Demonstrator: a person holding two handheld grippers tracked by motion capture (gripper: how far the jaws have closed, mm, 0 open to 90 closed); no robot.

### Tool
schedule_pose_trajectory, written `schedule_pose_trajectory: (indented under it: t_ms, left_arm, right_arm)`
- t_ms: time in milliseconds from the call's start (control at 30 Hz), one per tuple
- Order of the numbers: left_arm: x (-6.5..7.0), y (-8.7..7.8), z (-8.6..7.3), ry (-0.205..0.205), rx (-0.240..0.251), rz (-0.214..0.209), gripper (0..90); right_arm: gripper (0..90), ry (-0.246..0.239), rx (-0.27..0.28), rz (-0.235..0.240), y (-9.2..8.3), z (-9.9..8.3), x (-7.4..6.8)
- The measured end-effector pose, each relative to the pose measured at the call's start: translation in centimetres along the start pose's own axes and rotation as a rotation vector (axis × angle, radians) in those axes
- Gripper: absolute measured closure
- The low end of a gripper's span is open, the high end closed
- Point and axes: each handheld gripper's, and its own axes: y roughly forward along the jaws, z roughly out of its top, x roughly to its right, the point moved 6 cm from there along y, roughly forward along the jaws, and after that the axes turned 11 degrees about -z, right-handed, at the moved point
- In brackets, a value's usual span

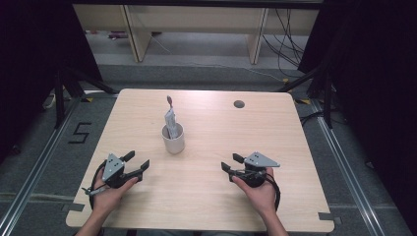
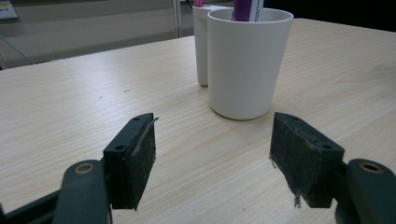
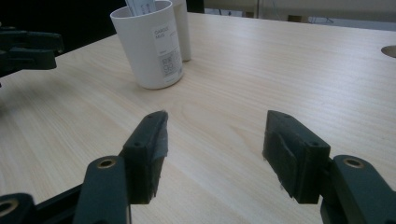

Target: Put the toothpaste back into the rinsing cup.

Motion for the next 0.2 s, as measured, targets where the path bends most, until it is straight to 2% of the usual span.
schedule_pose_trajectory:
  t_ms: [67, 100, 167, 200]
  left_arm:
    - [-0.05, -0.01, 0.0, -0.006, 0.001, 0.0, 30.8]
    - [-0.06, -0.01, 0.0, -0.007, 0.002, 0.0, 30.8]
    - [-0.06, 0.01, -0.01, -0.007, -0.002, -0.001, 30.8]
    - [-0.06, 0.11, 0.0, 0.0, -0.001, -0.005, 30.8]
  right_arm:
    - [40.6, 0.046, -0.009, -0.003, -0.18, -0.07, -0.35]
    - [40.6, -0.001, 0.0, -0.005, -0.11, -0.02, -0.03]
    - [40.6, -0.001, 0.001, -0.003, -0.05, -0.06, -0.04]
    - [40.6, 0.034, -0.013, 0.01, -0.11, -0.15, -0.29]
